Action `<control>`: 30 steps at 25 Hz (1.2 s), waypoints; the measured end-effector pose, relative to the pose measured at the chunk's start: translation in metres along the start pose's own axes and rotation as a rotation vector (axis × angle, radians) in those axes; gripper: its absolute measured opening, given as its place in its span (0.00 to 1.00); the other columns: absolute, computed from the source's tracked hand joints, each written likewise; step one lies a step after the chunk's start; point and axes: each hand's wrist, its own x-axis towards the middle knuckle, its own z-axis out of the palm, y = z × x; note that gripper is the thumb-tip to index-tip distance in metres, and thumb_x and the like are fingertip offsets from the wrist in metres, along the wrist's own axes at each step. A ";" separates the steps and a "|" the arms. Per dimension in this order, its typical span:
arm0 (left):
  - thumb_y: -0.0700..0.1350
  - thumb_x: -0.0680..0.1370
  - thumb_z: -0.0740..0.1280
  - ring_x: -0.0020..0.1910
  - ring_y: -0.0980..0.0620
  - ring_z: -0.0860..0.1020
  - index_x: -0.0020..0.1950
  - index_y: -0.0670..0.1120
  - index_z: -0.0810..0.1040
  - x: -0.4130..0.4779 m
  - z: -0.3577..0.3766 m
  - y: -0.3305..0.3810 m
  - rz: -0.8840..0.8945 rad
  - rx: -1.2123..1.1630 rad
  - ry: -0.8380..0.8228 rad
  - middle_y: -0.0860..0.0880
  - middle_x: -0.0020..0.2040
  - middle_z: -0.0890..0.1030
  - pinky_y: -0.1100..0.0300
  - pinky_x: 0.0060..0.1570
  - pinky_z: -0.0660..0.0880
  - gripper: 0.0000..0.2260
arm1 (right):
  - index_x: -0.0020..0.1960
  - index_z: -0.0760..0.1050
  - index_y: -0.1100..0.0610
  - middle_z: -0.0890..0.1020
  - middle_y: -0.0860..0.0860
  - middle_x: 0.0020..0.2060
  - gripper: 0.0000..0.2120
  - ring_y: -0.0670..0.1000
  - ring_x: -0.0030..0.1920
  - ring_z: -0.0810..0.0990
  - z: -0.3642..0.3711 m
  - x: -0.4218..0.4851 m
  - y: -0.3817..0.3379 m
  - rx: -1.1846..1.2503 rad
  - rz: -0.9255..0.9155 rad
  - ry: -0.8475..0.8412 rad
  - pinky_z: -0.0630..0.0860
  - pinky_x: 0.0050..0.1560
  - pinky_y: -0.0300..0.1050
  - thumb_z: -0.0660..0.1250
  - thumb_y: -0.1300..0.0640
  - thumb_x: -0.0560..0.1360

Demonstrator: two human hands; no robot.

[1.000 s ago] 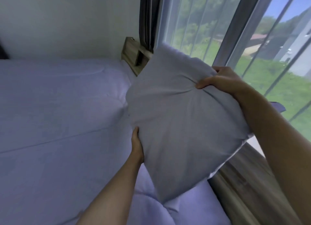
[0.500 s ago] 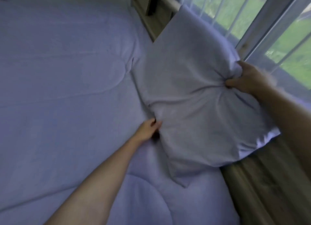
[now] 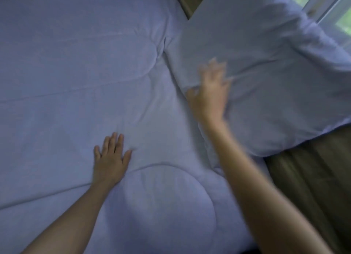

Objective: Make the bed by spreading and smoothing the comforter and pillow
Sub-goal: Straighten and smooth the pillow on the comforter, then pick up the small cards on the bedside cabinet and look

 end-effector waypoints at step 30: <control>0.46 0.79 0.57 0.58 0.46 0.78 0.64 0.51 0.75 -0.422 -0.082 0.290 1.603 -0.142 -0.480 0.49 0.62 0.78 0.54 0.54 0.75 0.15 | 0.67 0.71 0.54 0.71 0.50 0.70 0.20 0.52 0.74 0.62 -0.283 -0.601 0.125 -0.153 1.239 0.194 0.56 0.73 0.56 0.61 0.58 0.75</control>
